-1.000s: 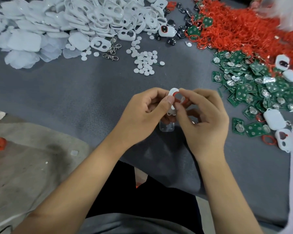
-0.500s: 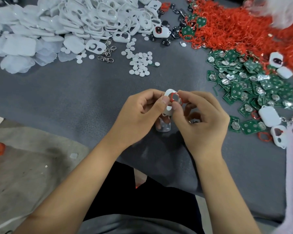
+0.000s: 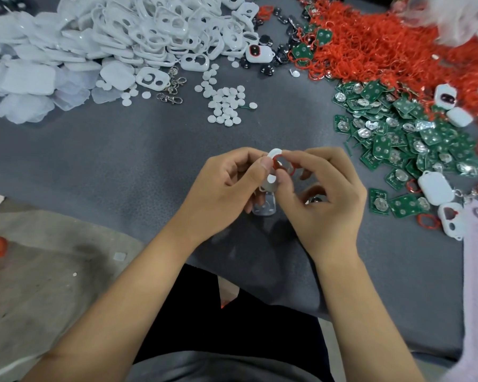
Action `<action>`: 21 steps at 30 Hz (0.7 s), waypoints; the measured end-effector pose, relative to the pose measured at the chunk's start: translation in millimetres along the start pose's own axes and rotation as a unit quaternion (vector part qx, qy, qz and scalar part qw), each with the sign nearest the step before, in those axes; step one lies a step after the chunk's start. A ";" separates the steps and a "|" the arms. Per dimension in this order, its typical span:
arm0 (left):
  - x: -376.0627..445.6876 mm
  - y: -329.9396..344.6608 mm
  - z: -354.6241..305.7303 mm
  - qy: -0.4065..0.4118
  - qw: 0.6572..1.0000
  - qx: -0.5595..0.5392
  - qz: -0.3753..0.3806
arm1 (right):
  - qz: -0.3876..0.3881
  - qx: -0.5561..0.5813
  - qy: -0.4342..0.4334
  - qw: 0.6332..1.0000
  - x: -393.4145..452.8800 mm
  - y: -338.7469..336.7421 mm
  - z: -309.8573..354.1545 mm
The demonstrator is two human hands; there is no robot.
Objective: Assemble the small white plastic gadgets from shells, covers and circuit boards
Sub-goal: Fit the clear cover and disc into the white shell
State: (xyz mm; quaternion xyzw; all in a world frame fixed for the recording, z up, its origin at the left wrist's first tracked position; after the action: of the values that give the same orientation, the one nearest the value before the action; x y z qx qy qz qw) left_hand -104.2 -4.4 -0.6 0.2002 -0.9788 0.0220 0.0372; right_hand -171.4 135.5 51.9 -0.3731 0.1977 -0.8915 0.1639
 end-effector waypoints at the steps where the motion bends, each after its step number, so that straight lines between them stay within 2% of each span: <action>1: 0.2 0.1 0.1 0.000 1.000 -0.004 0.003 | 0.000 0.001 -0.003 1.000 0.0 0.1 0.5; 21: 2.2 3.0 2.6 -0.010 0.999 -0.034 0.033 | -0.013 0.017 -0.012 1.000 -3.0 -2.7 3.6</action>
State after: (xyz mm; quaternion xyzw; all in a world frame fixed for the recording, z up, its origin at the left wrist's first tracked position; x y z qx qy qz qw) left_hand -107.6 -2.7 -3.0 0.1670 -0.9853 -0.0122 0.0335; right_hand -167.3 138.3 53.7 -0.3838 0.1751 -0.8923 0.1610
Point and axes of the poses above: each hand's wrist, its own x-axis towards the middle knuckle, its own y-axis out of the palm, z = x × y, the point moved 8 cm from there along x, towards the middle knuckle, and after that the axes turned 2 degrees about y, right-handed, at the moved point
